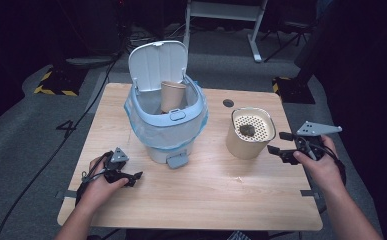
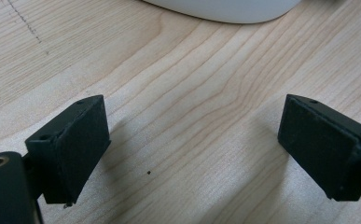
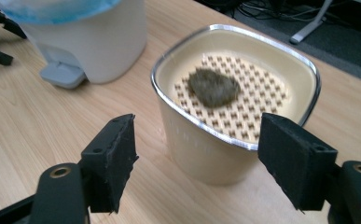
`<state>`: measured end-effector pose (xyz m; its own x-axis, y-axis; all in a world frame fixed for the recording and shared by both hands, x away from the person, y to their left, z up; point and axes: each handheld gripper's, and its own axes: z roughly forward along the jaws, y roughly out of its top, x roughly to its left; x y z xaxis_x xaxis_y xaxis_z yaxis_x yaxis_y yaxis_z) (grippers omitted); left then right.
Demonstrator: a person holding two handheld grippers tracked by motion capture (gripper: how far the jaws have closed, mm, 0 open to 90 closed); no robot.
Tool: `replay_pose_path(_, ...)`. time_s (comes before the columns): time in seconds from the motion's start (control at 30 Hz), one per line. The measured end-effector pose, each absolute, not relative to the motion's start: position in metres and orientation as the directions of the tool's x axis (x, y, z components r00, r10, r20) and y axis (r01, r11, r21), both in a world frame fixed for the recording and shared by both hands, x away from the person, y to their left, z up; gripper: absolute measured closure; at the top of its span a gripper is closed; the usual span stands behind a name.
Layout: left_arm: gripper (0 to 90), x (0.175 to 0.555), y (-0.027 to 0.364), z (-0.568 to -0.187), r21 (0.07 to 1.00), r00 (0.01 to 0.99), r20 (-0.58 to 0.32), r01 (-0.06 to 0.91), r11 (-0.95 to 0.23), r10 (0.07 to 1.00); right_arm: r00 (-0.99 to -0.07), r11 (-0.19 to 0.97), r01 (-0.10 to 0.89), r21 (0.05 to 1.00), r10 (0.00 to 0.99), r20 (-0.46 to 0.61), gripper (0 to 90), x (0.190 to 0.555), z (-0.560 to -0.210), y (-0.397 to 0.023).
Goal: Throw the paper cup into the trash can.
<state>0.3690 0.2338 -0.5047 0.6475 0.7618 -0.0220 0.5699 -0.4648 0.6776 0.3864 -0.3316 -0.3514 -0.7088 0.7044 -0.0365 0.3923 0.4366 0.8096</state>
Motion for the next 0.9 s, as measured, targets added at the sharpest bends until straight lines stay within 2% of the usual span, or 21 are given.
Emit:
replay_pose_path(0.3, 9.8, 0.368, 0.233, -0.504, 0.68, 0.628, -0.021, 0.579, -0.449, 0.778, -0.665, 0.396, 0.451, 0.8, 0.747, 0.004, 27.7, 0.372, -0.404, -0.351)
replay_pose_path(0.43, 16.7, 0.369, 0.234, -0.504, 0.688, 0.618, -0.018, 0.578, -0.438, 0.786, -0.648, 0.401, 0.487, 0.776, 0.761, 0.014, 26.9, 0.368, -0.437, -0.353)
replay_pose_path(0.67, 23.4, 0.367, 0.237, -0.501, 0.676, 0.608, -0.019, 0.592, -0.438, 0.794, -0.648, 0.44, 0.514, 0.736, 0.761, -0.003, 24.2, 0.362, -0.477, -0.35)
replay_pose_path(0.9, 25.4, 0.366, 0.24, -0.5, 0.675, 0.609, -0.019, 0.593, -0.439, 0.793, -0.642, 0.428, 0.511, 0.745, 0.767, -0.001, 21.9, 0.359, -0.504, -0.348)
